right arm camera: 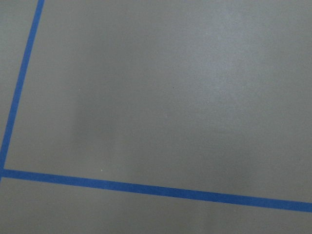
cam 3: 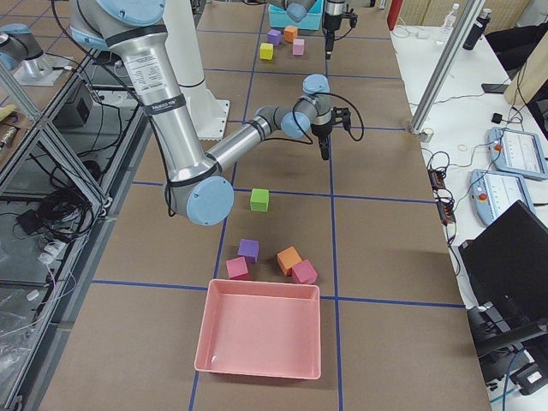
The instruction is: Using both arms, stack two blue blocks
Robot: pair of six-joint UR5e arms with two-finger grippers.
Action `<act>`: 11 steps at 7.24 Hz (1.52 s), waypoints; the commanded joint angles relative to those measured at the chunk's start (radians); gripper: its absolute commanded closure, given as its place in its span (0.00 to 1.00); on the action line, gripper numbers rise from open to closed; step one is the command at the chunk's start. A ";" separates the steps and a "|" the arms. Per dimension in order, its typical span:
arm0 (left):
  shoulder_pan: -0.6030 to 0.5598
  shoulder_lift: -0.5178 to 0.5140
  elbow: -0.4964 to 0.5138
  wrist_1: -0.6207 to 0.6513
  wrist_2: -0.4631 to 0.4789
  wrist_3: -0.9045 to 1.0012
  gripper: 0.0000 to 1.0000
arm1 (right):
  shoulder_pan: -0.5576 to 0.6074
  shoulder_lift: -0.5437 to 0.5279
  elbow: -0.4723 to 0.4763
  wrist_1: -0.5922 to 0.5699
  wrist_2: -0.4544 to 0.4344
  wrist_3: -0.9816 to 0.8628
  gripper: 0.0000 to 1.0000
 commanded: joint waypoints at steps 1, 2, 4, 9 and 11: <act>-0.173 0.123 -0.040 0.113 -0.032 0.386 0.00 | 0.188 -0.124 0.028 0.000 0.157 -0.135 0.00; -0.254 0.171 -0.039 0.135 -0.032 0.547 0.00 | 0.294 -0.190 0.028 0.000 0.221 -0.256 0.00; -0.372 0.288 -0.034 0.135 -0.034 0.717 0.00 | 0.484 -0.305 0.028 -0.006 0.326 -0.473 0.00; -0.481 0.573 -0.028 0.123 -0.034 0.909 0.00 | 0.629 -0.537 0.043 -0.010 0.326 -0.668 0.00; -0.485 0.635 -0.037 0.122 -0.037 0.919 0.00 | 0.631 -0.577 0.072 -0.010 0.325 -0.668 0.00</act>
